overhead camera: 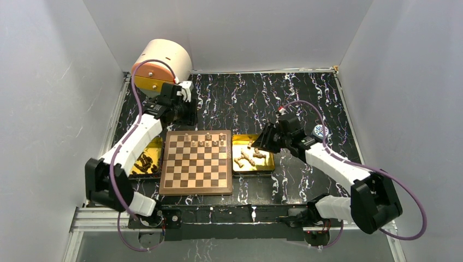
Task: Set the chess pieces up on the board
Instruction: Pick up the chess piece from the storage box.
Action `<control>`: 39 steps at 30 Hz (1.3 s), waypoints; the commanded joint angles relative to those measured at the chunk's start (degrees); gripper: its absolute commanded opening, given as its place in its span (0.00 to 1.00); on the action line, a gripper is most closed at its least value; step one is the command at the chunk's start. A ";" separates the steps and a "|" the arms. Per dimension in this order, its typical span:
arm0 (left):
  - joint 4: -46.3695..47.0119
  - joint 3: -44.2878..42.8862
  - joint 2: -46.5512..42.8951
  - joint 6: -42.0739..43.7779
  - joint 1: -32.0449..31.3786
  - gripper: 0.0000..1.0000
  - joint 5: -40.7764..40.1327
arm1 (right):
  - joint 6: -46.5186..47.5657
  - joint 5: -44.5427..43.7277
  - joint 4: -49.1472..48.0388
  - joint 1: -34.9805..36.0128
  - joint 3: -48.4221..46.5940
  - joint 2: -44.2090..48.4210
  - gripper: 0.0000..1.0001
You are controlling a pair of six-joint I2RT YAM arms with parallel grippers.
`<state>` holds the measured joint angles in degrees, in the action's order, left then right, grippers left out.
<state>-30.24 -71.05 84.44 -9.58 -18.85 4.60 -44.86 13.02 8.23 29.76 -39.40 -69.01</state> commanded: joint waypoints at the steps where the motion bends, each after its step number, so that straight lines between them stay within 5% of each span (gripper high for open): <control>1: 5.49 4.55 -8.13 -0.21 0.39 0.50 3.21 | 0.37 -5.68 2.03 0.64 -6.33 -4.78 0.47; 8: 12.74 16.63 -16.83 2.41 0.39 0.67 -4.82 | 0.09 -12.58 3.41 1.90 -11.47 -11.63 0.47; 17: 14.90 20.84 -23.21 3.21 0.31 0.86 -9.85 | -0.38 -20.44 3.83 4.14 -16.16 -19.31 0.45; 39: 14.25 20.70 -24.47 5.01 -2.00 0.82 -10.54 | -0.85 -27.75 4.61 9.47 -20.26 -29.36 0.41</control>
<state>-16.67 -50.13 61.34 -5.13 -20.60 -5.43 -45.47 -11.73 12.27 38.74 -56.51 -97.80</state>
